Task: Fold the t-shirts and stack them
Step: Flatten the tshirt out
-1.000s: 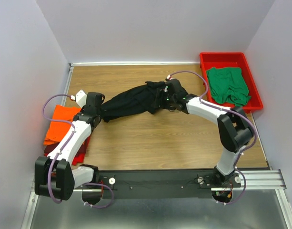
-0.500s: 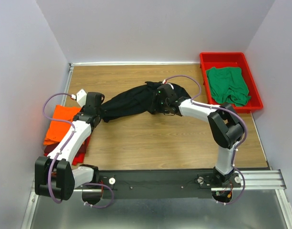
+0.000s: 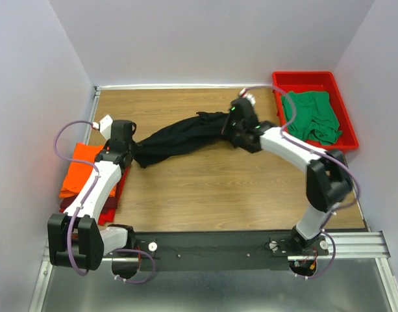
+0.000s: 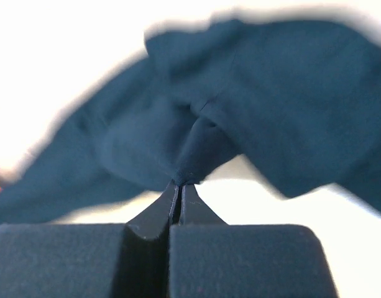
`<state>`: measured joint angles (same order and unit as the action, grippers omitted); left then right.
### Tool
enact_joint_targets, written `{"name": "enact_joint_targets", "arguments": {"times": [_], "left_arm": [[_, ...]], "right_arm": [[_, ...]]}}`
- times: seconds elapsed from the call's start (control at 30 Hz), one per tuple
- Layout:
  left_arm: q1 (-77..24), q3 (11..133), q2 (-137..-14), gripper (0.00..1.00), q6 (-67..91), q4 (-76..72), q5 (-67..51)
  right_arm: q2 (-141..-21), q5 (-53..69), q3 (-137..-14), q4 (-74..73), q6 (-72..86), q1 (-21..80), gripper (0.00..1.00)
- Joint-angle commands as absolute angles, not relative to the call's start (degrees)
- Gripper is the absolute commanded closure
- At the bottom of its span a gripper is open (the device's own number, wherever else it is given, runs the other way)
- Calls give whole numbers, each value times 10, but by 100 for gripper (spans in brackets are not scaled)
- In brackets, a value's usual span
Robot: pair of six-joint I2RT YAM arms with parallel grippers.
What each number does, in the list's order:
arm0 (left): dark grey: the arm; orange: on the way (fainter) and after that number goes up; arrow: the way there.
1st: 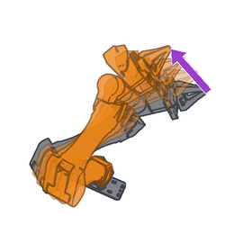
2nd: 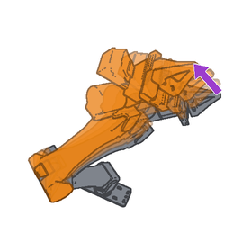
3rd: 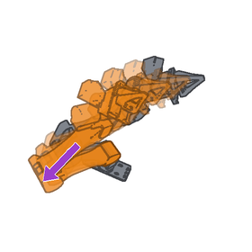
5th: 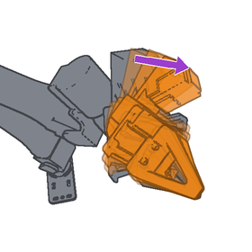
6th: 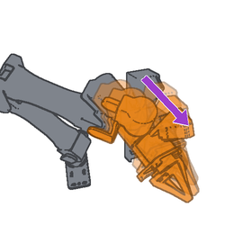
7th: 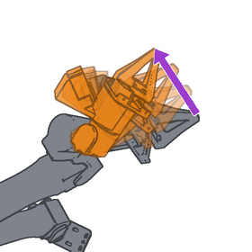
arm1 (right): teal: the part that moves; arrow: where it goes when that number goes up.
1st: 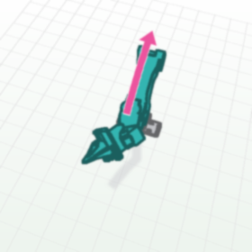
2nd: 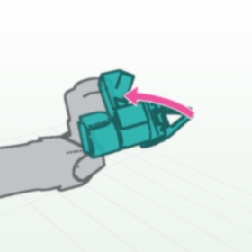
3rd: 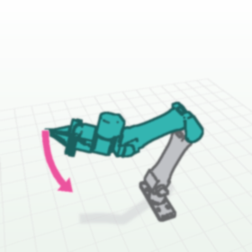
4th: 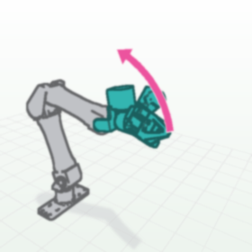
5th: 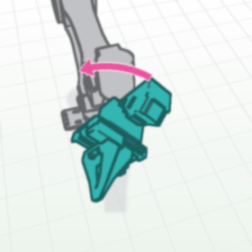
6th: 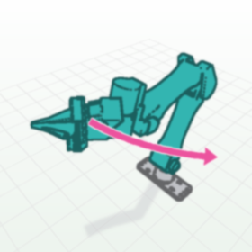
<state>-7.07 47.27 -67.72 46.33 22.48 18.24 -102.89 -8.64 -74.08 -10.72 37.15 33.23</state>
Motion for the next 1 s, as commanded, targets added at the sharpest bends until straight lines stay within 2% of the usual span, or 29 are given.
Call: {"name": "enact_joint_targets", "arguments": {"times": [0.0,0.33,0.67,0.83,0.97], "left_arm": [[-46,520,-681,100,429,193,156],[-5,618,-686,100,405,178,78],[16,700,-625,100,421,170,43],[17,746,-599,100,433,150,46],[16,774,-631,100,459,119,33]], "right_arm": [[-917,-140,-777,-127,350,286,100],[-778,-210,-833,-177,314,225,100],[-679,-200,-886,-207,301,224,100],[-686,-179,-943,-209,289,223,100],[-757,-172,-1006,-207,266,224,100]]}}
